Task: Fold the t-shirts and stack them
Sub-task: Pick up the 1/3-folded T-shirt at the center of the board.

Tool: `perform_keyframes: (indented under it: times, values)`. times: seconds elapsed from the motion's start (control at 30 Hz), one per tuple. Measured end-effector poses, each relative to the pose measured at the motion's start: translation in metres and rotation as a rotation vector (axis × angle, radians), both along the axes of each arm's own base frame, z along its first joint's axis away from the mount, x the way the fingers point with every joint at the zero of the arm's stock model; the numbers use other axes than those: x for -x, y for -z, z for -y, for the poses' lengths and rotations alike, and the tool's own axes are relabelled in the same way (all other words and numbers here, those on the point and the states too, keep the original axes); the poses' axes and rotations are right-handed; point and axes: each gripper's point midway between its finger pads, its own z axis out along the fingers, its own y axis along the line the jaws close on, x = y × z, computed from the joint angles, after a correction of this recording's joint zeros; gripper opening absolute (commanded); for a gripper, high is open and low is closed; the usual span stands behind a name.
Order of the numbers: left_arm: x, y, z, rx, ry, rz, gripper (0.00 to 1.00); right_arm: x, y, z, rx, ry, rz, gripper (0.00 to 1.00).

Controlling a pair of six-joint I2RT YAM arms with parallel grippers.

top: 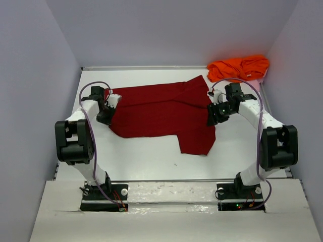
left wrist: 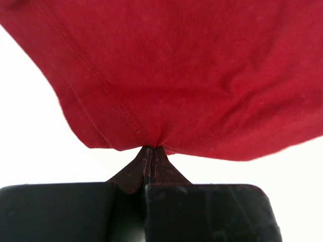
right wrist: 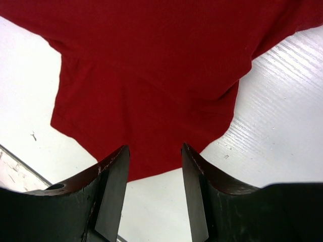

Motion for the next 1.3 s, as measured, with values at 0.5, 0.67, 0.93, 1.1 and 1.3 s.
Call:
perform_keyframes:
  times: [0.5, 0.67, 0.93, 1.1, 1.3]
  values:
    - [-0.059, -0.072, 0.012, 0.075, -0.008, 0.187, 0.16, 0.0, 0.007, 0.0, 0.002, 0.0, -0.017, 0.51]
    - [-0.075, -0.047, 0.018, 0.122, -0.023, 0.151, 0.57, 0.0, 0.007, 0.0, 0.002, 0.0, -0.018, 0.51]
    - [-0.071, -0.028, 0.025, 0.163, -0.025, 0.106, 0.65, 0.001, 0.008, 0.0, 0.0, -0.001, -0.021, 0.51]
    - [-0.053, -0.017, 0.025, 0.157, -0.023, 0.072, 0.65, 0.002, 0.008, -0.001, -0.005, -0.003, -0.022, 0.51]
    - [-0.042, -0.014, 0.021, 0.129, -0.033, 0.073, 0.64, 0.002, 0.008, -0.001, -0.006, -0.004, -0.023, 0.51]
